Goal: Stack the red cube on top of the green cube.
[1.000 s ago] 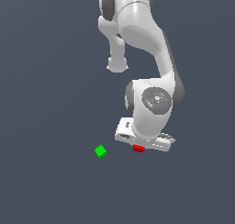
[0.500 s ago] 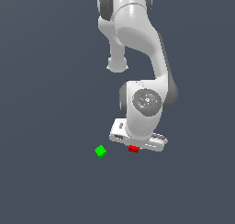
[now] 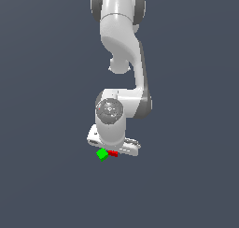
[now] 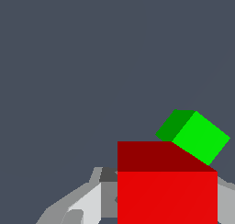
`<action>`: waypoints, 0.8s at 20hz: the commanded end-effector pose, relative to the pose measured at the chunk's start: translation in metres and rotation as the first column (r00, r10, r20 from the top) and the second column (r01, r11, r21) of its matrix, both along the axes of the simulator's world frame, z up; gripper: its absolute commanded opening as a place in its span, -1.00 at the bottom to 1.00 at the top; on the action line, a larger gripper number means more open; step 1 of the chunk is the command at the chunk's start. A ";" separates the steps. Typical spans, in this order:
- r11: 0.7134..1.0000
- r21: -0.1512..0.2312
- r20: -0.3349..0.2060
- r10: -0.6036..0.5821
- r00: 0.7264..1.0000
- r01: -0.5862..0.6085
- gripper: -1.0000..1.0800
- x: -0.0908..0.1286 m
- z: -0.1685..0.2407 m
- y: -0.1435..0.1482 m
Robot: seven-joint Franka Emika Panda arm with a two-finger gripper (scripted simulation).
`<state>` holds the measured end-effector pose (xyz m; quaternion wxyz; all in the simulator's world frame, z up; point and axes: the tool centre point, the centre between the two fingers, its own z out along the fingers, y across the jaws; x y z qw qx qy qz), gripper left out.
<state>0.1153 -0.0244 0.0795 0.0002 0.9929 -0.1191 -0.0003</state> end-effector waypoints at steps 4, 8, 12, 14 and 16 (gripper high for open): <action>1.000 0.000 0.001 0.001 1.000 -0.001 -1.00 -0.001 -0.015 -0.043; 1.000 0.000 0.001 0.001 1.000 -0.001 -1.00 0.000 -0.019 -0.055; 1.000 0.000 0.001 0.001 1.000 -0.001 0.92 0.000 -0.020 -0.057; 1.000 0.000 0.001 0.001 1.000 -0.001 0.92 0.000 -0.020 -0.057; 1.000 0.000 0.001 0.001 1.000 -0.001 0.92 0.000 -0.020 -0.057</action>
